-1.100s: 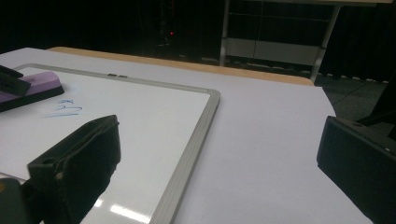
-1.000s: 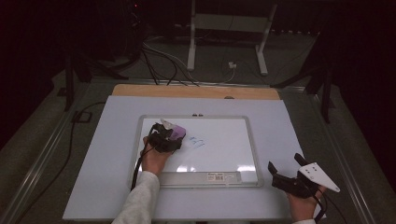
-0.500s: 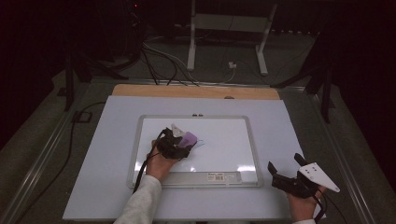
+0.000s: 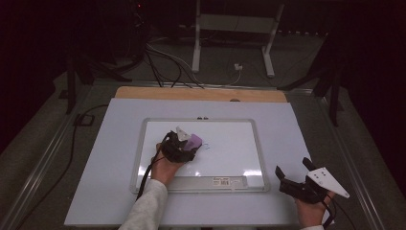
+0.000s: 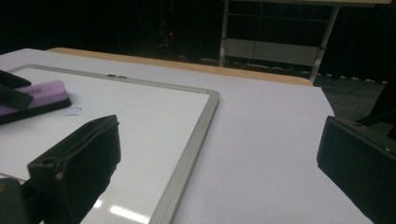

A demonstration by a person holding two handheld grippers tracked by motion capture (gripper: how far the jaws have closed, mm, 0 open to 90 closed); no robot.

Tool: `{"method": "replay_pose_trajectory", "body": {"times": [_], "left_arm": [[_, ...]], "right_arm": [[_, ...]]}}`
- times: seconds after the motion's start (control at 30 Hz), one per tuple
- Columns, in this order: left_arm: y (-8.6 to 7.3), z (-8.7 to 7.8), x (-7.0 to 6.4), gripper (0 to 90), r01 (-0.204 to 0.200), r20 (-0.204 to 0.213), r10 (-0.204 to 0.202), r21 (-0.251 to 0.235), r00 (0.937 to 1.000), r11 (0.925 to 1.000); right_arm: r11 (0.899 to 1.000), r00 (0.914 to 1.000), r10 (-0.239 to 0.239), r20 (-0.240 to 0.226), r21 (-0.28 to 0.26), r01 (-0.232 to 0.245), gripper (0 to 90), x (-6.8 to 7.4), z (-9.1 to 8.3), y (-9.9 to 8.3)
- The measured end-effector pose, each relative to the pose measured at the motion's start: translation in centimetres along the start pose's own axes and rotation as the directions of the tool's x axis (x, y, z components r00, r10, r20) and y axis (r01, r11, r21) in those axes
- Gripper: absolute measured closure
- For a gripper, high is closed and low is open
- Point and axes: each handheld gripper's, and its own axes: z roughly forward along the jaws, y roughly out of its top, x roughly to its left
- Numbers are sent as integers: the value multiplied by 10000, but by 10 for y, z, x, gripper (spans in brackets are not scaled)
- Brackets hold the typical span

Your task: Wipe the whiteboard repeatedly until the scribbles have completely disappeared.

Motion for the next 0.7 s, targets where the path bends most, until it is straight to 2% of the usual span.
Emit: {"method": "replay_pose_trajectory", "body": {"times": [0.07, 0.13, 0.2, 0.23, 0.43, 0.63, 0.7], "left_arm": [[1, 1, 6, 421, 286, -485, -285, 18, 9984, 9996], [1, 2, 12, 421, 557, -975, -558, -36, 9937, 9984], [1, 3, 17, 420, 1032, -936, -1031, -36, 9903, 9947], [1, 4, 17, 420, 1143, -922, -1143, -56, 9892, 9934], [5, 5, 16, 420, 1170, -901, -1154, 131, 9892, 9930], [10, 9, 2, 420, 903, -472, -895, 156, 9949, 9958], [11, 10, -4, 420, 675, -296, -670, 171, 9973, 9976]], "right_arm": [[10000, 10000, -8, 12, 1, 8, 1, -1, 0, 0], [10000, 10000, -18, 18, 6, 18, 1, -1, 0, 0], [10000, 10000, -18, 14, 20, 18, 1, 0, 0, 0], [10000, 10000, -25, 16, 16, 25, 2, 0, 0, 0], [10000, 10000, -61, -33, 31, 61, 2, 1, 1, 0], [10000, 10000, -92, -24, 34, 92, 1, 2, 1, 0], [10000, 10000, -76, -34, 38, 76, 1, 2, 1, 0]]}}
